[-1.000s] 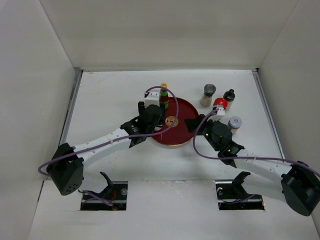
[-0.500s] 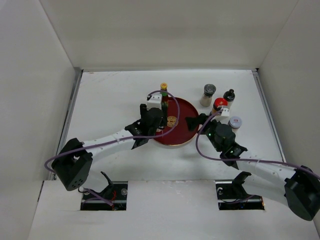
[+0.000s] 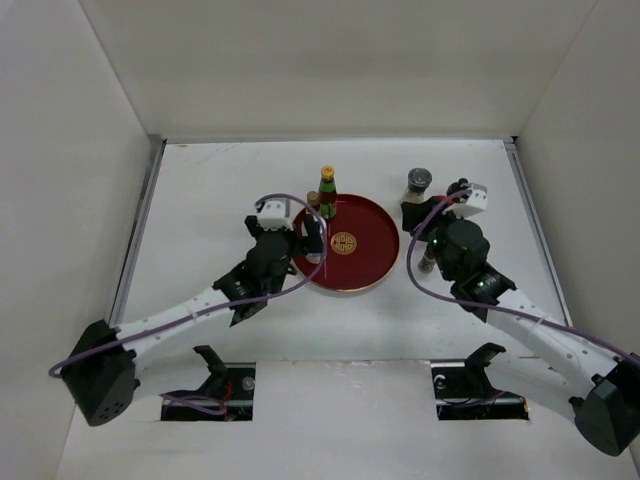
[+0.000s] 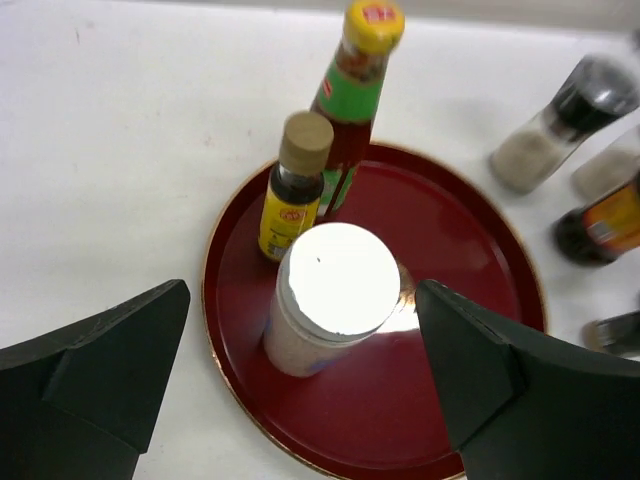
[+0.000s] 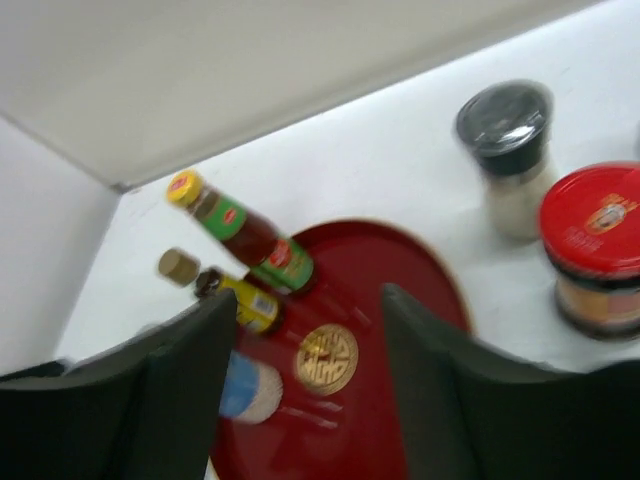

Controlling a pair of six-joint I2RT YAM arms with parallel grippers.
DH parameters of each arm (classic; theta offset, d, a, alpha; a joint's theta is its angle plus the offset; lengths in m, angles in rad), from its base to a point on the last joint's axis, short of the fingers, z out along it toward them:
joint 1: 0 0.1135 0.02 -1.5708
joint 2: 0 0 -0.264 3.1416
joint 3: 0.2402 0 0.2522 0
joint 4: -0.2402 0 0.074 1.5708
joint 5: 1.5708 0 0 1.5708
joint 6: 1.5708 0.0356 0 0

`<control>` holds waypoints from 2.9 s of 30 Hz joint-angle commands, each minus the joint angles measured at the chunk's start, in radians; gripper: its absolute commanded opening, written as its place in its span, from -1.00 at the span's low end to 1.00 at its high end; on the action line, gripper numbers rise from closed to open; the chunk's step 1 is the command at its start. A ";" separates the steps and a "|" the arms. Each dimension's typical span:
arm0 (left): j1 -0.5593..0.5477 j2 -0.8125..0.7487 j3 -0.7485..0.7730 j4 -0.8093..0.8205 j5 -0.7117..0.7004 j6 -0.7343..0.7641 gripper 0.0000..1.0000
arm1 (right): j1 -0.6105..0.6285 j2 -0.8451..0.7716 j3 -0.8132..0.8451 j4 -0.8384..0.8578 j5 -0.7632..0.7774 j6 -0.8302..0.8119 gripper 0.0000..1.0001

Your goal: Organize the condiment bottles

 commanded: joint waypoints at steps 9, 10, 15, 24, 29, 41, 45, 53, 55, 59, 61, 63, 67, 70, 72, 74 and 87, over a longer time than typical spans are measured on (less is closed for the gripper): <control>0.107 -0.408 -0.391 0.422 -0.179 -0.111 1.00 | -0.201 0.103 0.177 -0.317 0.244 -0.072 0.24; 0.127 -0.413 -0.413 0.419 -0.176 -0.127 1.00 | -0.224 0.123 0.180 -0.326 0.247 -0.079 0.58; 0.243 -0.372 -0.481 0.400 -0.095 -0.273 1.00 | -0.293 0.273 0.252 -0.383 0.189 -0.119 1.00; 0.346 -0.289 -0.514 0.433 0.070 -0.394 1.00 | -0.307 0.414 0.335 -0.371 0.064 -0.138 1.00; 0.346 -0.275 -0.516 0.437 0.073 -0.394 1.00 | -0.329 0.479 0.334 -0.349 0.061 -0.129 1.00; 0.352 -0.200 -0.505 0.471 0.088 -0.394 1.00 | -0.343 0.464 0.275 -0.159 0.063 -0.174 0.20; 0.352 -0.201 -0.505 0.474 0.096 -0.393 1.00 | -0.320 0.353 0.231 -0.084 0.073 -0.197 0.11; 0.352 -0.171 -0.496 0.480 0.102 -0.393 1.00 | -0.200 0.273 0.289 -0.073 -0.002 -0.195 0.11; 0.352 -0.163 -0.494 0.485 0.108 -0.393 1.00 | -0.159 0.327 0.324 -0.049 -0.028 -0.189 0.11; 0.351 -0.166 -0.494 0.491 0.114 -0.393 1.00 | -0.083 0.466 0.416 -0.018 -0.037 -0.192 0.11; 0.354 -0.160 -0.494 0.491 0.117 -0.393 1.00 | -0.057 0.538 0.482 -0.018 -0.037 -0.207 0.12; 0.349 -0.161 -0.493 0.489 0.122 -0.391 1.00 | -0.045 0.606 0.537 -0.009 -0.039 -0.221 0.12; 0.349 -0.154 -0.493 0.491 0.120 -0.390 1.00 | -0.034 0.718 0.628 -0.001 -0.042 -0.229 0.12; 0.346 -0.157 -0.493 0.491 0.125 -0.390 1.00 | -0.028 0.781 0.674 0.000 -0.043 -0.238 0.12; 0.345 -0.158 -0.493 0.491 0.125 -0.390 1.00 | -0.025 0.813 0.692 0.000 -0.042 -0.237 0.13; 0.346 -0.147 -0.490 0.491 0.125 -0.390 1.00 | -0.020 0.844 0.709 0.000 -0.039 -0.240 0.15; 0.351 -0.138 -0.490 0.503 0.146 -0.388 1.00 | -0.001 0.734 0.648 -0.044 -0.017 -0.252 0.96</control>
